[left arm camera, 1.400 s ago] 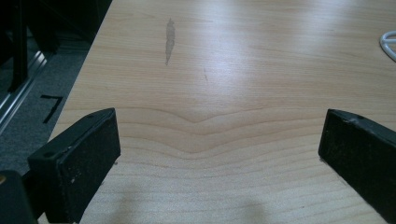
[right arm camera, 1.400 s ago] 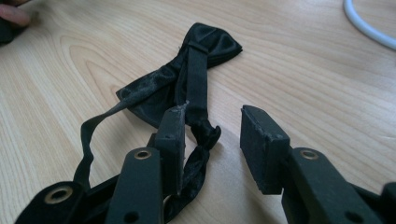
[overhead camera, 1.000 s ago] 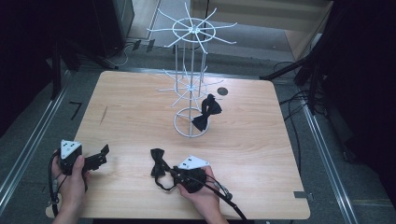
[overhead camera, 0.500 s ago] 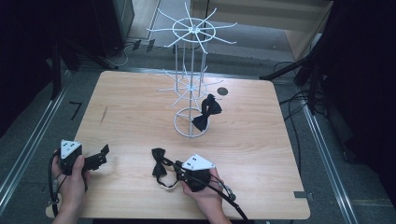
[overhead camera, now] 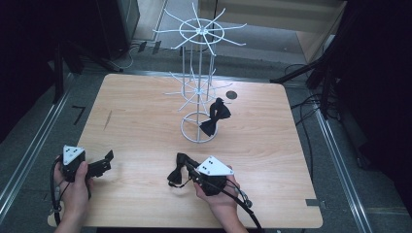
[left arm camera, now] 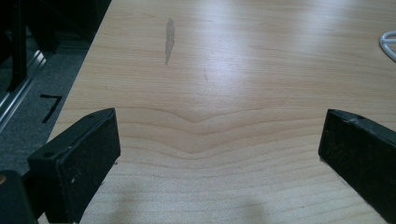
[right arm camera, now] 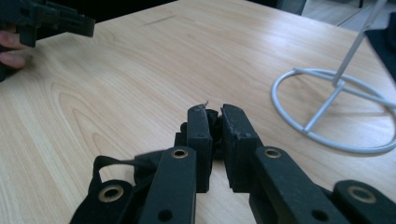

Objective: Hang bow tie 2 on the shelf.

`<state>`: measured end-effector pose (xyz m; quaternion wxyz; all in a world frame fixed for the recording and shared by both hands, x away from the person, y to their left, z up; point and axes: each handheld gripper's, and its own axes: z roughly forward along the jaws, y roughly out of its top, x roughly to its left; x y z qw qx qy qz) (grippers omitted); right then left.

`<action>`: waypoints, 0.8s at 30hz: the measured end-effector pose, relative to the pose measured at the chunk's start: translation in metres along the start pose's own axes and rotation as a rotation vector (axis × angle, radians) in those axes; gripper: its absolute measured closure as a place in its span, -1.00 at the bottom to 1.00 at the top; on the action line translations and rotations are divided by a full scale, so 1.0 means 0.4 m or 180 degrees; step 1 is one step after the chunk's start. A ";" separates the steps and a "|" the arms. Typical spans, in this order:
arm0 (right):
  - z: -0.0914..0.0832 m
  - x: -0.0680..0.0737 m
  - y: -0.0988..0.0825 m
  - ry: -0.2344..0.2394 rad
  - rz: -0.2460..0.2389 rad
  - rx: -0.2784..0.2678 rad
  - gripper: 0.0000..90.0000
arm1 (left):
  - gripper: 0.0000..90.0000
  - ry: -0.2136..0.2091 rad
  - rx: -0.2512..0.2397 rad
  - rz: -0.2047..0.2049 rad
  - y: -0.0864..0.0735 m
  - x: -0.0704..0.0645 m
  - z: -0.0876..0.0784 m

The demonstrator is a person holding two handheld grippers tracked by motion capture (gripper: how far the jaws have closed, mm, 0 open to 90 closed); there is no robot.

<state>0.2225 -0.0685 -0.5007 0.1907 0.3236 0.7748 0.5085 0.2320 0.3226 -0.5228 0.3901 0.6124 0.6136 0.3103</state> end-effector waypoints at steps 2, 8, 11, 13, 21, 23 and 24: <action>-0.006 -0.006 0.006 -0.0020 -0.0006 -0.0022 0.86 | -1.00 0.0004 -0.0001 0.0001 0.000 0.000 0.000; -0.024 -0.021 0.026 -0.0071 -0.0048 -0.0105 0.87 | -1.00 0.0006 -0.0003 -0.0003 0.000 0.000 0.000; -0.034 -0.029 0.038 -0.0106 -0.0058 -0.0152 0.87 | -1.00 0.0001 0.0002 -0.0001 0.000 0.000 0.000; -0.041 -0.034 0.046 -0.0134 -0.0063 -0.0180 0.87 | -1.00 0.0004 0.0002 0.0002 0.000 0.000 0.000; -0.061 -0.055 0.069 -0.0211 -0.0069 -0.0279 0.87 | -1.00 0.0005 0.0003 0.0003 0.000 -0.001 -0.001; -0.065 -0.059 0.077 -0.0224 -0.0072 -0.0302 0.87 | -1.00 0.0007 0.0005 0.0007 0.000 -0.001 -0.001; -0.067 -0.061 0.081 -0.0229 -0.0073 -0.0319 0.87 | -1.00 0.0006 0.0005 0.0006 0.000 -0.001 -0.001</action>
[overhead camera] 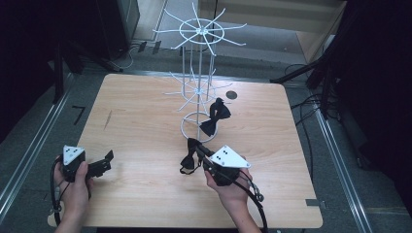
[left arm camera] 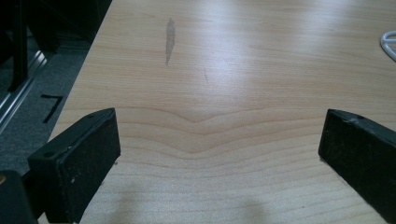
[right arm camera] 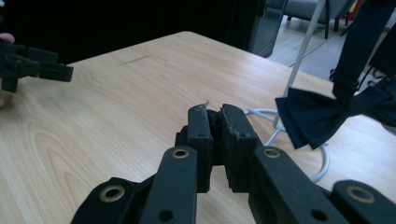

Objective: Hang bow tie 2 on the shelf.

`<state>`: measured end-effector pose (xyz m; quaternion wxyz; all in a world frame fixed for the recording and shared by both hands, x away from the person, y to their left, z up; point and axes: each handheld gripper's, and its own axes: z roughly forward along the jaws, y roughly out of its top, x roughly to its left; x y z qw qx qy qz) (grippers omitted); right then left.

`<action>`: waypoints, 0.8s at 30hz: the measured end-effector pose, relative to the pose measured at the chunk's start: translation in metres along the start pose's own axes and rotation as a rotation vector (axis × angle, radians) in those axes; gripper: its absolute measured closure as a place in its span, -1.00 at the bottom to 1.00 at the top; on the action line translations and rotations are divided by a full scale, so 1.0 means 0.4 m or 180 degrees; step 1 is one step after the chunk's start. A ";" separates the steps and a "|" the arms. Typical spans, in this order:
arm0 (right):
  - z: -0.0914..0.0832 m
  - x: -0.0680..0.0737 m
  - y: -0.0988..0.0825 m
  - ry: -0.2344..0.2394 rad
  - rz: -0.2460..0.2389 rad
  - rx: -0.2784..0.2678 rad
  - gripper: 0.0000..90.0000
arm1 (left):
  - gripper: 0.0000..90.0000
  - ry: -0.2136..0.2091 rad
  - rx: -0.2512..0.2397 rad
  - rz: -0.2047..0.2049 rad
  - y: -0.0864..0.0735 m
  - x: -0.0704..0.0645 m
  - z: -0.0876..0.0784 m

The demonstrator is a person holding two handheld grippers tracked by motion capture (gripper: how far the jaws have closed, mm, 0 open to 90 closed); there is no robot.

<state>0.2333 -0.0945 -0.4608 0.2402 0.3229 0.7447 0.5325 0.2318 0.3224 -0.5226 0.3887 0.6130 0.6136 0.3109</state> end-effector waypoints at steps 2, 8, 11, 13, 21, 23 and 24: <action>-0.004 -0.005 0.009 -0.0008 0.0002 -0.0020 0.87 | -1.00 0.0000 -0.0001 -0.0003 0.000 0.000 0.000; -0.012 -0.020 0.033 -0.0038 -0.0005 -0.0076 0.87 | -1.00 -0.0002 -0.0002 -0.0006 0.000 0.000 0.000; -0.015 -0.024 0.047 -0.0050 -0.0015 -0.0111 0.87 | -1.00 -0.0002 -0.0001 -0.0004 0.000 0.000 0.000; -0.017 -0.026 0.056 -0.0054 -0.0027 -0.0121 0.87 | -1.00 -0.0001 -0.0001 -0.0004 0.000 0.000 0.000; -0.024 -0.038 0.091 -0.0087 -0.0060 -0.0199 0.87 | -1.00 -0.0001 0.0000 -0.0004 0.000 0.000 0.000; -0.024 -0.040 0.097 -0.0097 -0.0066 -0.0204 0.87 | -1.00 -0.0002 0.0000 -0.0003 0.000 0.000 0.000; -0.025 -0.041 0.101 -0.0092 -0.0081 -0.0219 0.87 | -1.00 -0.0002 -0.0001 -0.0004 0.000 0.000 0.000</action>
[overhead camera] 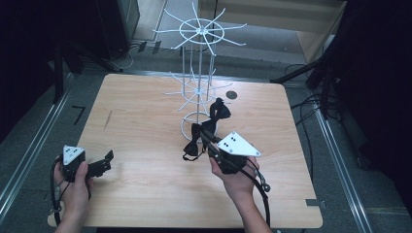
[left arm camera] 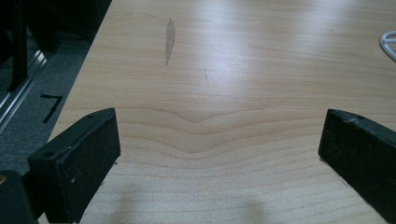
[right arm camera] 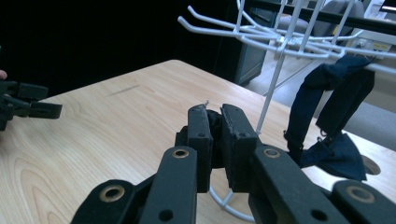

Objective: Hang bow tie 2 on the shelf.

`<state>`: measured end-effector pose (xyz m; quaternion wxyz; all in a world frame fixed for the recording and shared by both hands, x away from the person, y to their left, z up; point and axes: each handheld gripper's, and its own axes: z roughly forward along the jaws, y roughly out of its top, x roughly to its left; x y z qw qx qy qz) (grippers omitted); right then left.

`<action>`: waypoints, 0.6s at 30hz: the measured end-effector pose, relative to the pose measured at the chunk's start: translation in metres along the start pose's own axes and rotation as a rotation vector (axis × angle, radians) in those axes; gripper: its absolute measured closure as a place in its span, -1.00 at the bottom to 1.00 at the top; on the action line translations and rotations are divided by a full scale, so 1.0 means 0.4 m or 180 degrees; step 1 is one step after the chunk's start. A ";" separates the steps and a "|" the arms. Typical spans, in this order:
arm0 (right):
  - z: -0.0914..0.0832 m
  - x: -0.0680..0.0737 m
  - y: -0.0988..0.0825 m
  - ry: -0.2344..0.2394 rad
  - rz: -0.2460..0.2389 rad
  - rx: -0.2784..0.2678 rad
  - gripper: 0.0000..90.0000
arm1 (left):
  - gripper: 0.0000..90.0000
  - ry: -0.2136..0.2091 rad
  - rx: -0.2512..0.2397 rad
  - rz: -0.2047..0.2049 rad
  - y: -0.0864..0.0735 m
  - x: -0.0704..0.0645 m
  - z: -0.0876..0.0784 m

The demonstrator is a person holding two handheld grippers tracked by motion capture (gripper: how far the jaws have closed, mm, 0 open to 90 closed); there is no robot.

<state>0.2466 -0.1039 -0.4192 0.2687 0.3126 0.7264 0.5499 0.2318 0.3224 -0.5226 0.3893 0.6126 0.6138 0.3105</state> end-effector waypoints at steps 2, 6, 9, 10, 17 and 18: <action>-0.001 -0.001 0.007 -0.0002 0.0008 -0.0006 0.87 | -1.00 0.0000 0.0005 0.0001 0.000 0.000 0.000; -0.002 -0.004 0.019 -0.0018 -0.0008 -0.0035 0.87 | -1.00 0.0000 0.0006 0.0003 0.000 0.000 0.000; -0.003 -0.007 0.029 -0.0028 -0.0015 -0.0062 0.87 | -1.00 0.0000 0.0008 0.0003 0.000 0.000 0.000; -0.004 -0.008 0.032 -0.0031 -0.0012 -0.0062 0.87 | -1.00 0.0000 0.0008 0.0003 0.000 0.000 0.000; -0.006 -0.015 0.051 -0.0050 -0.0018 -0.0097 0.87 | -1.00 -0.0001 0.0009 0.0002 0.000 0.001 0.000; -0.005 -0.016 0.053 -0.0060 -0.0036 -0.0116 0.87 | -1.00 -0.0001 0.0009 0.0001 0.000 0.001 0.000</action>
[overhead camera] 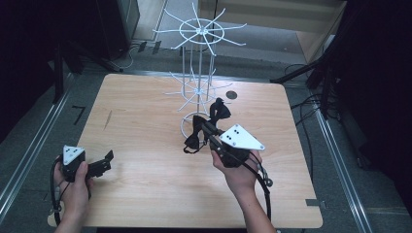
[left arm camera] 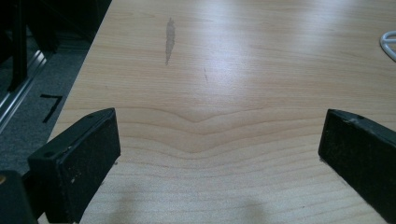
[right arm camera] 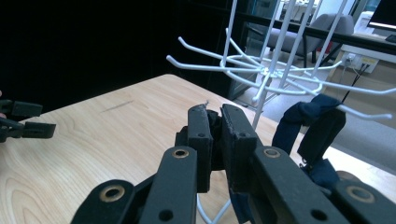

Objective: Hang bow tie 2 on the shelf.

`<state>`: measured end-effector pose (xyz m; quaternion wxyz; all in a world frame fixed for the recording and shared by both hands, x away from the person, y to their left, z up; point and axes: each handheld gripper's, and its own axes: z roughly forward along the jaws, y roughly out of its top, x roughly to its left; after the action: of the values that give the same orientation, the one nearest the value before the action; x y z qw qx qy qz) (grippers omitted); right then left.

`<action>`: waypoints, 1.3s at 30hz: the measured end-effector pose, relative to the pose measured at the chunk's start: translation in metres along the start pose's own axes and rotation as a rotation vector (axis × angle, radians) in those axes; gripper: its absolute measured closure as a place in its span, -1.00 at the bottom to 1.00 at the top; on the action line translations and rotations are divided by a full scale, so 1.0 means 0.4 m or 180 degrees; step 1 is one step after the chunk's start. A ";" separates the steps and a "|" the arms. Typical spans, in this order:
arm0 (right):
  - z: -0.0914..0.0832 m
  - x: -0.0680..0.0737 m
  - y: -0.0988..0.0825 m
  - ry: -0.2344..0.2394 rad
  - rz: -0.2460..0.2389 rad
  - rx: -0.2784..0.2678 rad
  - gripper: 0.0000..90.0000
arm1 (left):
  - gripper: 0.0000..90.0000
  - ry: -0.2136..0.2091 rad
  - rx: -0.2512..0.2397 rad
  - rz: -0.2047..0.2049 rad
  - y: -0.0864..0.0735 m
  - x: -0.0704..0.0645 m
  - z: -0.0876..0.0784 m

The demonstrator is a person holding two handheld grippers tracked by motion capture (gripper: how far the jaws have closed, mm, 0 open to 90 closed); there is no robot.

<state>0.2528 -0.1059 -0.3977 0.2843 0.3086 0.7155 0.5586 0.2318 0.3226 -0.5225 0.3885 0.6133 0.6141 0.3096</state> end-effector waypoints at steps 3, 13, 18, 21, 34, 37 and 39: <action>-0.001 -0.003 0.008 0.0003 -0.0010 -0.0022 0.87 | -1.00 0.0002 -0.0003 0.0001 0.000 0.000 0.000; 0.000 -0.012 0.023 -0.0016 -0.0005 -0.0034 0.87 | -1.00 0.0001 -0.0009 0.0000 0.000 0.000 0.000; 0.002 -0.013 0.030 -0.0005 -0.0031 -0.0043 0.87 | -1.00 -0.0001 -0.0009 -0.0003 0.000 0.000 0.001; 0.003 -0.011 0.033 0.0011 -0.0044 -0.0048 0.87 | -1.00 0.0001 -0.0009 0.0000 0.000 0.000 0.001; 0.007 -0.021 0.051 0.0031 -0.0038 -0.0083 0.87 | -1.00 0.0005 -0.0014 -0.0009 0.000 0.000 0.001; 0.007 -0.028 0.054 0.0023 -0.0038 -0.0093 0.87 | -1.00 0.0005 -0.0013 -0.0006 0.000 0.000 0.001; 0.007 -0.033 0.055 0.0014 -0.0028 -0.0099 0.87 | -1.00 0.0004 -0.0020 -0.0008 0.000 0.000 0.002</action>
<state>0.2662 -0.1100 -0.3759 0.2899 0.2997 0.7087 0.5691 0.2323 0.3227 -0.5230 0.3904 0.6111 0.6141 0.3114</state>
